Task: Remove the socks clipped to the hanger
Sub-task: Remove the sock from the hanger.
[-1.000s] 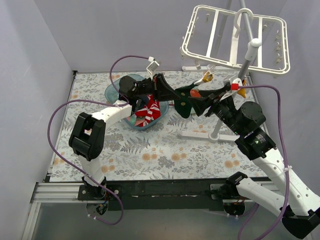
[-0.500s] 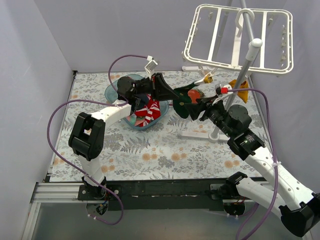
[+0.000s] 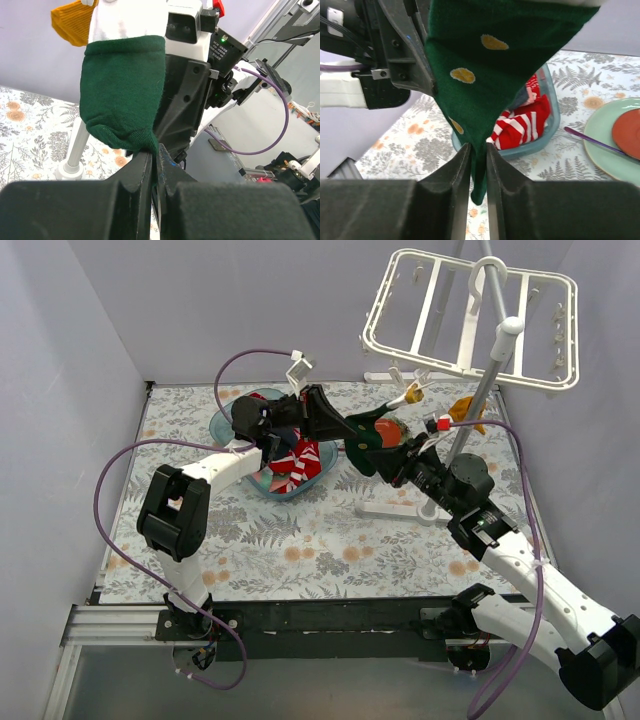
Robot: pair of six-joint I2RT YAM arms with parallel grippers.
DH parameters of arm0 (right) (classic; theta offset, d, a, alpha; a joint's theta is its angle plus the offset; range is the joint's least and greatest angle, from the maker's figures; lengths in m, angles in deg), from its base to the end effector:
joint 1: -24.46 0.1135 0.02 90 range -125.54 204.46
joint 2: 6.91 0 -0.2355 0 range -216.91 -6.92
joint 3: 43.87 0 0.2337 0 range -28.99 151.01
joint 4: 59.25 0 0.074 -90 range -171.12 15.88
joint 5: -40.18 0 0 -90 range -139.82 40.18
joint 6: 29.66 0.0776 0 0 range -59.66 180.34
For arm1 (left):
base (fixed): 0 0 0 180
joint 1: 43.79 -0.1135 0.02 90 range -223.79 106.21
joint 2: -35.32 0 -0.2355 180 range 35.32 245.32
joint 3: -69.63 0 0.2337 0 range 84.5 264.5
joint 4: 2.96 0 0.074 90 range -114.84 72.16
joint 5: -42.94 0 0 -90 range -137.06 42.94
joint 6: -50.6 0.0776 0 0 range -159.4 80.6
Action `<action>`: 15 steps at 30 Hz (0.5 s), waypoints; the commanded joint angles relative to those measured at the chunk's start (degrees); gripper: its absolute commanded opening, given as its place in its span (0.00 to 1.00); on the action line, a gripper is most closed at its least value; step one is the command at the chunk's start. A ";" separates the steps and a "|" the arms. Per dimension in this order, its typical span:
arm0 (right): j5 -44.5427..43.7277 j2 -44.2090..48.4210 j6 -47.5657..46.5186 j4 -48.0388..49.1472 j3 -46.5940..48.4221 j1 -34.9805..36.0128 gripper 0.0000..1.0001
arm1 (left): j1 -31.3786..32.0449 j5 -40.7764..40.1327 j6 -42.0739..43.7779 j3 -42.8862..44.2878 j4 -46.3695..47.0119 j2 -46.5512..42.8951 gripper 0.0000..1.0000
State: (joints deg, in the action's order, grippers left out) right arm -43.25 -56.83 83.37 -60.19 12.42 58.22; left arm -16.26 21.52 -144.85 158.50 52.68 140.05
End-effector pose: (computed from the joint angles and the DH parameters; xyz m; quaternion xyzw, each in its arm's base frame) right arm 0.2038 0.1469 0.3339 -0.1050 0.6648 0.3852 0.6314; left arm 0.3065 -0.2412 0.3429 0.1762 0.5934 -0.7814 0.0792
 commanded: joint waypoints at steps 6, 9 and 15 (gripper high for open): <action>2.22 2.97 3.08 4.61 0.42 -0.18 0.01 | -0.20 -3.01 -1.00 -0.78 0.33 0.13 0.00; 2.57 3.59 2.99 3.38 1.22 -0.10 0.01 | -0.02 -5.03 1.73 -0.87 -5.21 -0.31 0.07; 2.75 4.29 2.99 0.66 1.57 -0.10 0.01 | 1.03 -7.31 9.20 -0.87 -14.43 -2.33 0.06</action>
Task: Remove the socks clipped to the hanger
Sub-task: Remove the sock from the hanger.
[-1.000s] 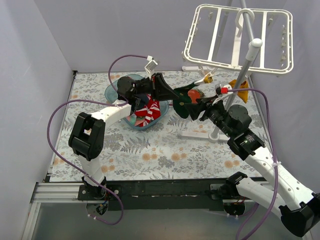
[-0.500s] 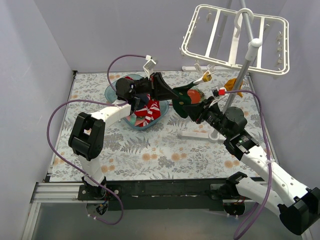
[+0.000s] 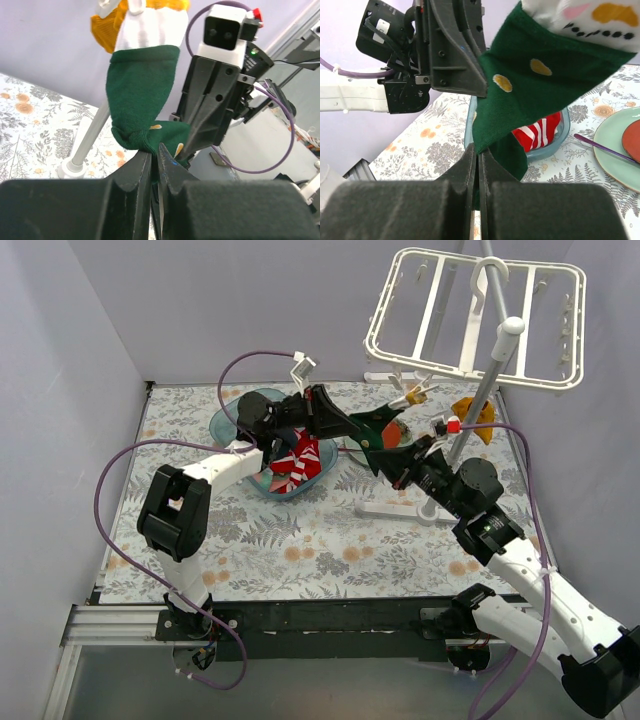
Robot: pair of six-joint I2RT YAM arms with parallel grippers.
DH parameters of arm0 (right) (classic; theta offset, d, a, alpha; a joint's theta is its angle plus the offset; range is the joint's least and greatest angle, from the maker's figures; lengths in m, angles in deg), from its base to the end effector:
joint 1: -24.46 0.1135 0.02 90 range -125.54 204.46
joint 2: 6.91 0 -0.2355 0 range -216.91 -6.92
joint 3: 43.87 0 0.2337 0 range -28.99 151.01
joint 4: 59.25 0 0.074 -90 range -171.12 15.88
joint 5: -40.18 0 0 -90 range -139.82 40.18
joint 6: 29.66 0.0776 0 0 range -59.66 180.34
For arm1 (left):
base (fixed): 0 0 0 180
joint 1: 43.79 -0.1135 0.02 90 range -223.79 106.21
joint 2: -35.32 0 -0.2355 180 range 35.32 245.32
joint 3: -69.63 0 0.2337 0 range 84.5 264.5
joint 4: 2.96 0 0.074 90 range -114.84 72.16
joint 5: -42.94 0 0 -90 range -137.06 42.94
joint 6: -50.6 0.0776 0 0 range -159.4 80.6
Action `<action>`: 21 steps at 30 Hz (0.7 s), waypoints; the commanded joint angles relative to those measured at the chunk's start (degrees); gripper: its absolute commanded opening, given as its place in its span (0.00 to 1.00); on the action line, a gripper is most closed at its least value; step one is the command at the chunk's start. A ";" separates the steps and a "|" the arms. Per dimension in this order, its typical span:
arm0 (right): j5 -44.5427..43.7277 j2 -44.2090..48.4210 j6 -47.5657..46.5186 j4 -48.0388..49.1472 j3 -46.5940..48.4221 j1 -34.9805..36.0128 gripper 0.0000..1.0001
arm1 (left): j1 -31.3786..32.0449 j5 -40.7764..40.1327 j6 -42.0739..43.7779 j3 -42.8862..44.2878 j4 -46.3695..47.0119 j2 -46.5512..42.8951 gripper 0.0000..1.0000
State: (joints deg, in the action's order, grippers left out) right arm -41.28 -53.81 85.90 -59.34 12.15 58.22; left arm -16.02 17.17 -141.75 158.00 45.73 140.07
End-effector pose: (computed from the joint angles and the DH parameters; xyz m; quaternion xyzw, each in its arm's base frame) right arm 0.1920 0.1422 0.3462 -0.1028 0.6417 0.4173 0.6352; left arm 0.3171 -0.2460 0.3329 0.1229 0.6072 -0.7809 0.0803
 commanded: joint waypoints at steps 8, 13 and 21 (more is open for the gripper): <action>1.92 3.91 -0.78 -4.06 0.08 0.26 0.01 | 1.32 -4.11 15.93 1.65 -17.76 -4.99 0.35; 6.13 4.27 -0.78 -4.85 -0.72 0.26 0.01 | 2.55 -6.13 22.97 5.60 -24.89 -5.61 0.40; 8.43 3.83 -2.18 -7.58 -0.10 0.43 0.01 | 3.34 -14.36 31.67 9.73 -37.97 -7.36 0.43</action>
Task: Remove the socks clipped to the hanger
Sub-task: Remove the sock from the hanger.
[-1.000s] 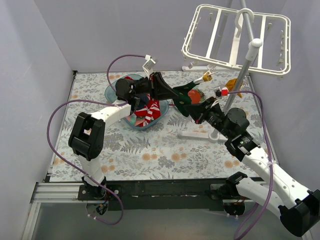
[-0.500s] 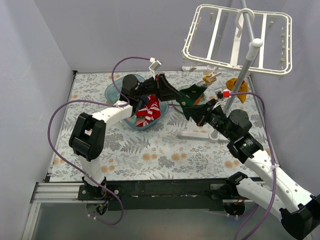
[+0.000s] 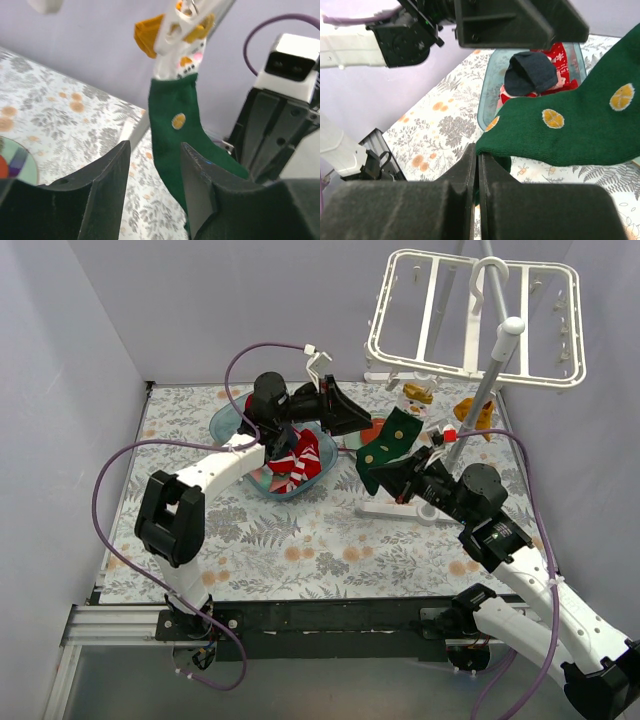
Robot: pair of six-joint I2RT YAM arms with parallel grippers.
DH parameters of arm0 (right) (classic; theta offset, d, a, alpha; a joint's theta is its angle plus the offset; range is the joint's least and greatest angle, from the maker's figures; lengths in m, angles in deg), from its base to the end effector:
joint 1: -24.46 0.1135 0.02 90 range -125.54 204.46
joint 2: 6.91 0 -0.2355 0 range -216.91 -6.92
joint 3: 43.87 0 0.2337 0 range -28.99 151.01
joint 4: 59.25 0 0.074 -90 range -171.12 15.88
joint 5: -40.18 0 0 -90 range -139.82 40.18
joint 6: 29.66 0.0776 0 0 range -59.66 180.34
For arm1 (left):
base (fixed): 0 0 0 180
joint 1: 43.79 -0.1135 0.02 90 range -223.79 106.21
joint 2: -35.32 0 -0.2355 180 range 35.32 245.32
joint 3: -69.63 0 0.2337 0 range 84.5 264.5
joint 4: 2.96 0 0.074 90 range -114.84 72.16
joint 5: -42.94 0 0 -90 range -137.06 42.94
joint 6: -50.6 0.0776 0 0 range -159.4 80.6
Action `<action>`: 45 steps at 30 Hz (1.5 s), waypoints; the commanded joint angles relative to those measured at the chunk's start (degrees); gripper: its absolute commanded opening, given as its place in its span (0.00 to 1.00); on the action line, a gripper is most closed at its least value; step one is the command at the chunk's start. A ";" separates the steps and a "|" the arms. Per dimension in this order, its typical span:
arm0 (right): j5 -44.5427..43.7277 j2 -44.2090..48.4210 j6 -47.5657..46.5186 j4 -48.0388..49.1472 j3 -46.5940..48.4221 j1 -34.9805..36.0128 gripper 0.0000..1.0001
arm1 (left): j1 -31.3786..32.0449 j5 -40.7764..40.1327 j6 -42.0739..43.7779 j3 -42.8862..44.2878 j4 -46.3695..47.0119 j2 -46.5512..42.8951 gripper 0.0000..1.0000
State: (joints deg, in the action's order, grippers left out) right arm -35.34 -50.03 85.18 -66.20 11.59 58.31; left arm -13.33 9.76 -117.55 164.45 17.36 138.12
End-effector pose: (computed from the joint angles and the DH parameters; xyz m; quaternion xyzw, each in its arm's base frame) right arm 0.1760 0.1414 0.3384 -0.1454 0.6583 0.4335 0.5980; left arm 0.3269 -0.2676 0.3356 0.1160 0.6543 -0.7305 0.1575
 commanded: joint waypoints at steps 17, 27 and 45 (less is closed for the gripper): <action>-0.42 1.10 -5.77 -4.49 1.61 1.93 0.01 | 8.65 -14.97 14.69 11.55 -25.27 -5.51 0.35; -2.35 1.28 -7.26 -4.58 1.96 3.15 0.01 | 11.90 -19.72 16.63 15.07 -28.43 -1.73 0.53; -3.49 -0.13 -8.67 -3.88 2.31 4.47 0.01 | 13.66 -14.37 17.77 17.44 -26.23 1.70 0.76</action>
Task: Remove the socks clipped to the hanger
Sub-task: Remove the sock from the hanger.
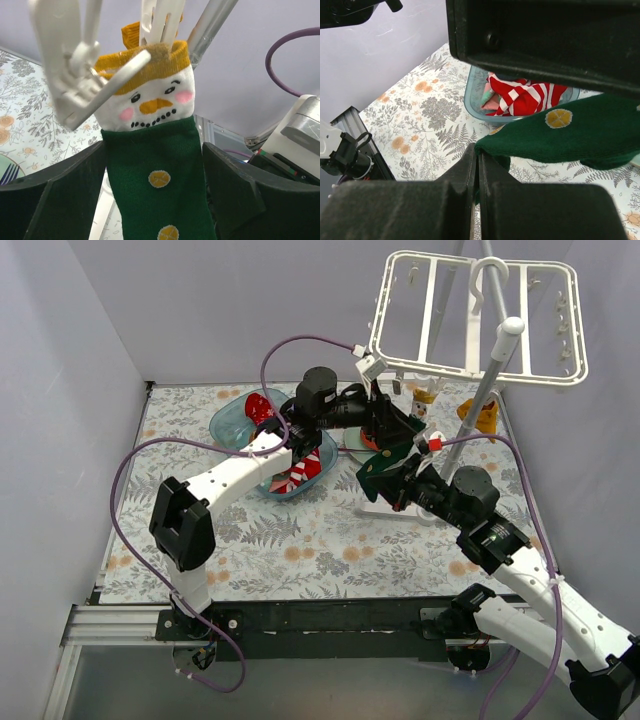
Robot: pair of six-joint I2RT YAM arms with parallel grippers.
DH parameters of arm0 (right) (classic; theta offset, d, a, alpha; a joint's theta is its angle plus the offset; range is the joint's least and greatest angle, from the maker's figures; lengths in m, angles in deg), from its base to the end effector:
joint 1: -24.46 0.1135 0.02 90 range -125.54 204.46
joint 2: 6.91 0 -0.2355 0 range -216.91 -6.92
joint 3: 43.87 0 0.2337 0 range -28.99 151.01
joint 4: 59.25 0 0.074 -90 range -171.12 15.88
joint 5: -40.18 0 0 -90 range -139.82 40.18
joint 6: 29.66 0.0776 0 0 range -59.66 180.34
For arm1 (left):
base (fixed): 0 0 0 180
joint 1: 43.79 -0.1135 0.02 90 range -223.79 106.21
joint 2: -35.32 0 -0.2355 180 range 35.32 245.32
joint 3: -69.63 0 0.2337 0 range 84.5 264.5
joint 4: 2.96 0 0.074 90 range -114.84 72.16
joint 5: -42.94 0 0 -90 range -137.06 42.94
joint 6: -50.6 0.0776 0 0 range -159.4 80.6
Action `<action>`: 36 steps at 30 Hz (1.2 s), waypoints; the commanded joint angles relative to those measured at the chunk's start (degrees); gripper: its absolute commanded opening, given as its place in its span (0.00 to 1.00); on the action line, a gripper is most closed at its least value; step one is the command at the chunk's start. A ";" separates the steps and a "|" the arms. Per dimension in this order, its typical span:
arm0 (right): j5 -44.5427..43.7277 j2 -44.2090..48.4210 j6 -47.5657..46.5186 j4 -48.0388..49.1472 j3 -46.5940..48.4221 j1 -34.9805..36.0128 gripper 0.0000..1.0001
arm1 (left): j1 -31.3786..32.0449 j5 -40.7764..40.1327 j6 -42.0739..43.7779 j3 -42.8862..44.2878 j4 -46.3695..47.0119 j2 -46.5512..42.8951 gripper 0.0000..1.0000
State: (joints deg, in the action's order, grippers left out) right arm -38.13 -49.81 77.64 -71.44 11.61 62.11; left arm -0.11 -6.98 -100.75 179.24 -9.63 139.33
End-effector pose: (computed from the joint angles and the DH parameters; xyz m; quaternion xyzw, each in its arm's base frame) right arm 0.1690 0.1502 0.3257 -0.1950 0.6772 0.3893 0.5931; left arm 0.2858 -0.3420 0.3623 0.1342 0.6994 -0.6710 0.2064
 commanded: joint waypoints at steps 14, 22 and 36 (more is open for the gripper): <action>-2.19 -1.84 -1.83 1.45 3.35 1.73 0.01 | 1.32 -4.21 4.83 3.52 -2.85 2.34 0.62; -3.42 -1.40 -1.92 1.28 3.35 1.81 0.01 | 1.41 -9.40 5.18 3.09 -2.06 1.03 0.08; -15.80 5.36 -1.83 -1.97 3.78 1.81 0.48 | 1.32 -11.07 5.44 1.06 0.40 -0.91 0.00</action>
State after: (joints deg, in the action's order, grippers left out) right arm -47.47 -48.17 76.46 -73.43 12.20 63.60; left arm 1.03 -16.75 -96.20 180.55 -10.90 142.28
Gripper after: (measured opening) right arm 0.416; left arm 0.040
